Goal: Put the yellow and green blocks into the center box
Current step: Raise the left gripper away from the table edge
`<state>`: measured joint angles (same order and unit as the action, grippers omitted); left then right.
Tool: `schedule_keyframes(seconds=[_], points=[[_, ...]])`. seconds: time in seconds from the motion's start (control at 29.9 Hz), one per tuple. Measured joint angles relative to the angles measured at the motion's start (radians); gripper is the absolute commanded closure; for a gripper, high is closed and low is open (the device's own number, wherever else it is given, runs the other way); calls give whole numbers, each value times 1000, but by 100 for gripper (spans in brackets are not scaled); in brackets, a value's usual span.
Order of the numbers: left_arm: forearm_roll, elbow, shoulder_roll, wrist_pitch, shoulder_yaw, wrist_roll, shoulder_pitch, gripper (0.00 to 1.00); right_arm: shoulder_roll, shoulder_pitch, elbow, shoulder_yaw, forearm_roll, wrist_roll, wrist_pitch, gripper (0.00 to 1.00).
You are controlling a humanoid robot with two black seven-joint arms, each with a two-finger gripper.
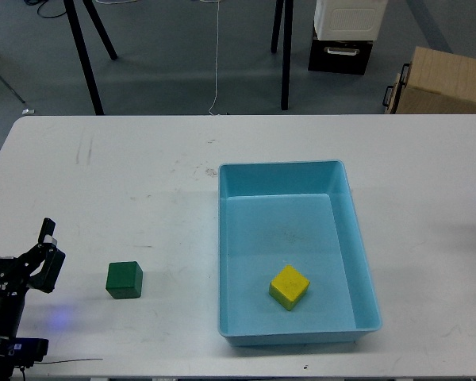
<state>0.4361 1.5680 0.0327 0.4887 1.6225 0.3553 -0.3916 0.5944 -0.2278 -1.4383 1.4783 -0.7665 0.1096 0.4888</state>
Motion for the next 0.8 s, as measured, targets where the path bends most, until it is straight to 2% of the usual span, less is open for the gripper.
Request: schedule_keyframes(seconds=[0.23,0.37,0.5,0.8], points=[[20,25,7,0,10,2,17,0,-27,-58,-16,8,5,-3,0,1],[58,32,10,0,16,-28,65,0,-2,-59,-17,2,12,-6,0,1],[68,25,44,0,45,-37,89,0,42,-66,-29,-11,25,-7,0,1],[99,-157,223,0,98,-19,202,0,94,-79,-61,-28,27,-7,0,1]])
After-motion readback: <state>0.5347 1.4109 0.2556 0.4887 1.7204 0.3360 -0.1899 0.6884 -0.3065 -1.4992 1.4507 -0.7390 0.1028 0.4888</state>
